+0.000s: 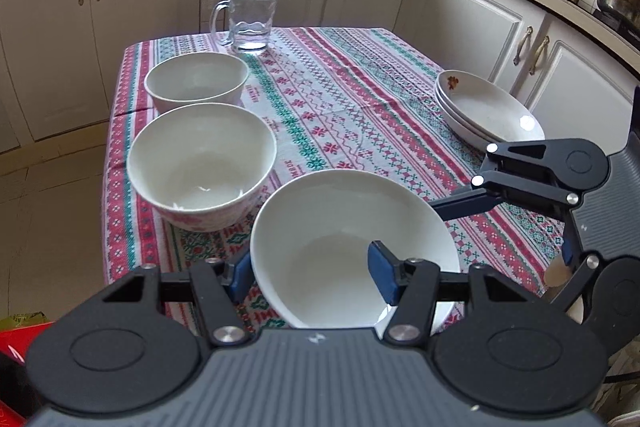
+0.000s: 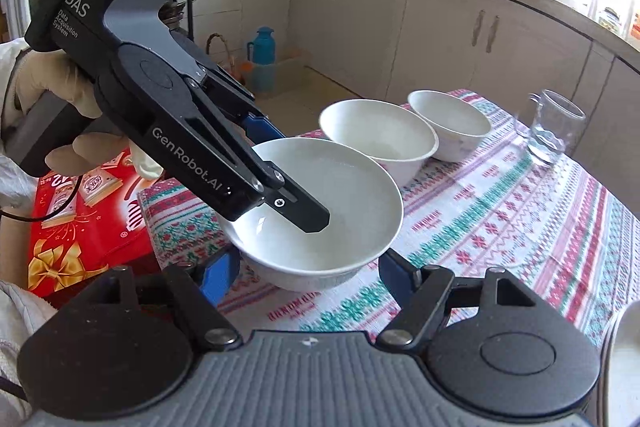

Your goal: Organize plates and bowls

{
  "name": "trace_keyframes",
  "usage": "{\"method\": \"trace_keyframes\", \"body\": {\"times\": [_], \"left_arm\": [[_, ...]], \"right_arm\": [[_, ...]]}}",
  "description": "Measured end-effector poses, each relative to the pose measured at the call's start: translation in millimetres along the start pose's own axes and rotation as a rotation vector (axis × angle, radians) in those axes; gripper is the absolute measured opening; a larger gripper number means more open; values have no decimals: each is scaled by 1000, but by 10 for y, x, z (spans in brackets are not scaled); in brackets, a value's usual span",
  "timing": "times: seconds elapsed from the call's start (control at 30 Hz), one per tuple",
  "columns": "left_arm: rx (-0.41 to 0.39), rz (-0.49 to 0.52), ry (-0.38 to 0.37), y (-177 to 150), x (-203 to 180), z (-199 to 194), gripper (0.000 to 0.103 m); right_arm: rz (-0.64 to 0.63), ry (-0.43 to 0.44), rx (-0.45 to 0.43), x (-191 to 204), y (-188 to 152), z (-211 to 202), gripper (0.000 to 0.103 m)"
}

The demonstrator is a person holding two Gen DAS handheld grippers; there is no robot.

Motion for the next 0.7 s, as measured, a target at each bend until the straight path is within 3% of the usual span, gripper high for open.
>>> {"method": "trace_keyframes", "body": {"times": [0.4,0.7], "left_arm": [[3,58,-109,214,-377,372,57],[16,79,-149,290,-531,596,58]], "right_arm": [[77,-125,-3,-320,-207,-345,80],[124,-181,0,-497,-346,-454,80]]}}
Point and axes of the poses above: each gripper's, at about its wrist camera, not at the fingertips, and z roughly the way its jaws point, x to its left, y to its top, the point moved 4 cm from there along z, roughly the way its jaws point, and after that the axes turned 8 degrees about -x, right-handed, at the moved point
